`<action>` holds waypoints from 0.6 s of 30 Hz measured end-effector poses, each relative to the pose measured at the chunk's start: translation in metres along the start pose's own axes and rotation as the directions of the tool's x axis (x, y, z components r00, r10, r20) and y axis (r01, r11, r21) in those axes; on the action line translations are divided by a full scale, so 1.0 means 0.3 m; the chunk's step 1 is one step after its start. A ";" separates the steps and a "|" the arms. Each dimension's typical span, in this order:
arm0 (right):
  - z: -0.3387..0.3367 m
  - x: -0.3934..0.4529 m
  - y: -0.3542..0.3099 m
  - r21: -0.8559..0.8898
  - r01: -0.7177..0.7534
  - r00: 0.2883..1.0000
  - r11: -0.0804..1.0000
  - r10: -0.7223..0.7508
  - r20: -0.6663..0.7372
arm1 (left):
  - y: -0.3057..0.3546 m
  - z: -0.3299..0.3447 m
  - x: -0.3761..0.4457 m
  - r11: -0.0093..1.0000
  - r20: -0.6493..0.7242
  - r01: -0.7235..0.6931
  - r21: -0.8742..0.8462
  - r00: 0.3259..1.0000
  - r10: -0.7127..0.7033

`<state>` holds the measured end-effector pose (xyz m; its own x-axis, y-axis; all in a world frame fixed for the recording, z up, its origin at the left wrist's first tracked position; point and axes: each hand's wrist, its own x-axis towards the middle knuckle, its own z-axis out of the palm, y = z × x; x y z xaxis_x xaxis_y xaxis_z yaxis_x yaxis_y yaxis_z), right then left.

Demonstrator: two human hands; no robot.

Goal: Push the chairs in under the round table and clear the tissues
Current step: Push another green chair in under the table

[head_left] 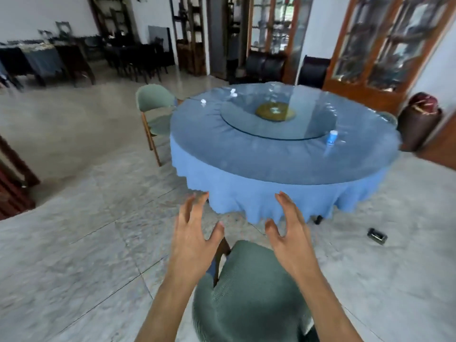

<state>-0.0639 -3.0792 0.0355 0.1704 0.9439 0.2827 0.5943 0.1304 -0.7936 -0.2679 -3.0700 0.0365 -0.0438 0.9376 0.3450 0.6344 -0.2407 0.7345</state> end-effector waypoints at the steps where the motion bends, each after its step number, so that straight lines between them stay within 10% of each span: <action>1: -0.009 -0.021 -0.006 -0.012 -0.028 0.999 1.000 0.028 -0.043 | -0.001 0.005 0.009 0.999 0.036 -0.021 -0.035 0.999 0.022; 18: 0.012 -0.344 0.051 -0.011 -0.346 0.898 0.938 0.327 -0.293 | -0.109 0.112 -0.108 0.987 0.394 -0.049 -0.151 0.913 0.105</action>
<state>-0.0752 -3.1737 -0.0078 0.5779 0.8018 0.1521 0.5075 -0.2072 -0.8364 -0.2614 -3.0841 -0.0183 0.3305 0.9298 0.1622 0.5124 -0.3211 0.7965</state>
